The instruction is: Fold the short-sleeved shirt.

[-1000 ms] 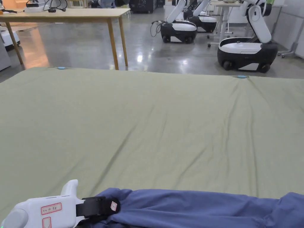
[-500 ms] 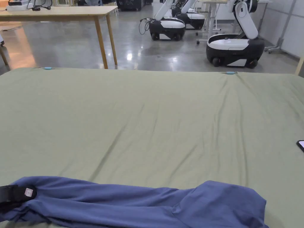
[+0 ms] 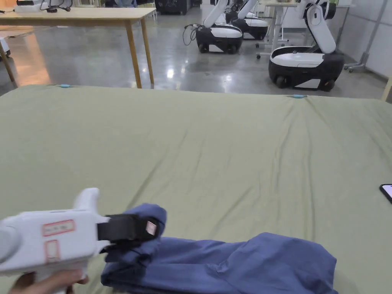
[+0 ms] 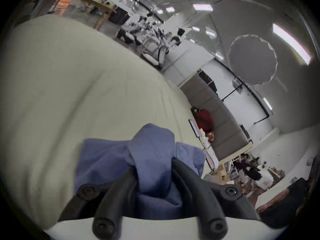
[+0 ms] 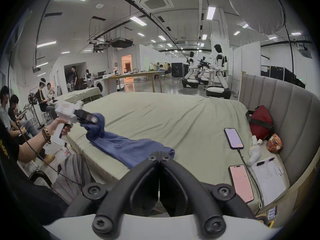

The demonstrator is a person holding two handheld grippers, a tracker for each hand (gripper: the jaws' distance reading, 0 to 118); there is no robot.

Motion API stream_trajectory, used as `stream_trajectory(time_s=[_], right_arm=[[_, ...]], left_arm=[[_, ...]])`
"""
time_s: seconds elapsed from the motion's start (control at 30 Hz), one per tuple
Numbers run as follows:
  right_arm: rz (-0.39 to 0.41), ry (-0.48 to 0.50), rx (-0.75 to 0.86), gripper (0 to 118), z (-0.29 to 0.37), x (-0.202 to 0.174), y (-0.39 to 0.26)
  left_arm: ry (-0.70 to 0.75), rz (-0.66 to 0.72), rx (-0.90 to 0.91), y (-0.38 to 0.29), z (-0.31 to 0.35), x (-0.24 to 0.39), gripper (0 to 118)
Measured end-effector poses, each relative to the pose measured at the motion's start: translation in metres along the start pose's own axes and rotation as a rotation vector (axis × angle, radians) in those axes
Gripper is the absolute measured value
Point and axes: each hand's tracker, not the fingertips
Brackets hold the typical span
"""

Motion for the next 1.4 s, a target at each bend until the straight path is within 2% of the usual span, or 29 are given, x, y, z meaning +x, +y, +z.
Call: stream_trajectory(time_s=[0.1,0.2,0.27,0.3,0.37,0.4,0.43,0.53,0.6,0.77,0.83,0.87,0.9,0.93,0.97,1.03,1.13,1.2,1.4], right_arm=[[0.000,0.000,0.003,1,0.006,0.002,-0.002],[0.005,-0.006,0.025,1,0.017,0.004,-0.002],[0.002,-0.012,0.032,1,0.023,0.005,-0.001],[0.002,-0.016,0.033,1,0.025,0.006,-0.001],[0.006,-0.021,0.030,1,0.027,0.007,-0.002],[0.012,-0.020,0.029,1,0.027,0.007,-0.002],[0.018,-0.019,0.027,1,0.027,0.006,-0.002],[0.024,-0.016,0.015,1,0.022,0.005,-0.004],[0.026,-0.010,0.008,1,0.019,0.004,-0.004],[0.042,0.008,-0.004,1,0.011,0.002,-0.001],[0.041,0.015,0.002,1,0.007,0.002,-0.001],[0.037,0.023,0.009,1,0.005,0.002,0.000],[0.034,0.033,0.013,1,0.002,0.000,0.000],[0.031,0.040,0.017,1,-0.001,-0.002,0.001],[0.027,0.045,0.017,1,-0.003,-0.003,0.001],[0.027,0.057,0.012,1,-0.007,-0.005,0.001],[0.036,0.072,0.000,1,-0.013,-0.009,0.002],[0.042,0.081,0.001,1,-0.015,-0.012,0.003],[0.068,0.091,0.005,1,-0.006,-0.017,0.005]], left_arm=[[0.051,0.052,-0.076,-0.016,-0.049,-0.013,9],[0.070,0.048,-0.086,-0.026,-0.078,-0.034,9],[0.046,0.081,-0.093,-0.024,-0.079,-0.046,16],[-0.064,0.148,-0.054,-0.024,-0.075,-0.046,34],[-0.259,0.213,-0.047,-0.021,-0.072,-0.048,83],[-0.276,0.208,-0.057,-0.020,-0.072,-0.044,108],[-0.272,0.192,-0.061,-0.019,-0.071,-0.035,115],[-0.173,0.108,-0.077,-0.014,-0.071,-0.027,118],[-0.127,0.103,-0.040,-0.011,-0.059,-0.021,117],[-0.110,0.055,0.163,0.003,0.040,-0.021,116],[-0.081,0.031,0.215,-0.005,0.078,-0.020,112],[-0.065,0.013,0.236,-0.009,0.095,-0.024,104],[-0.055,0.003,0.244,-0.015,0.105,-0.029,69],[-0.037,0.003,0.255,-0.022,0.117,-0.033,22],[0.001,-0.008,0.264,-0.029,0.122,-0.034,0],[0.120,-0.032,0.275,-0.041,0.128,-0.034,0],[0.110,-0.040,0.206,-0.048,0.118,-0.035,0],[0.036,-0.022,0.188,-0.050,0.100,-0.036,0],[0.044,-0.047,0.073,-0.037,0.004,-0.037,0]])
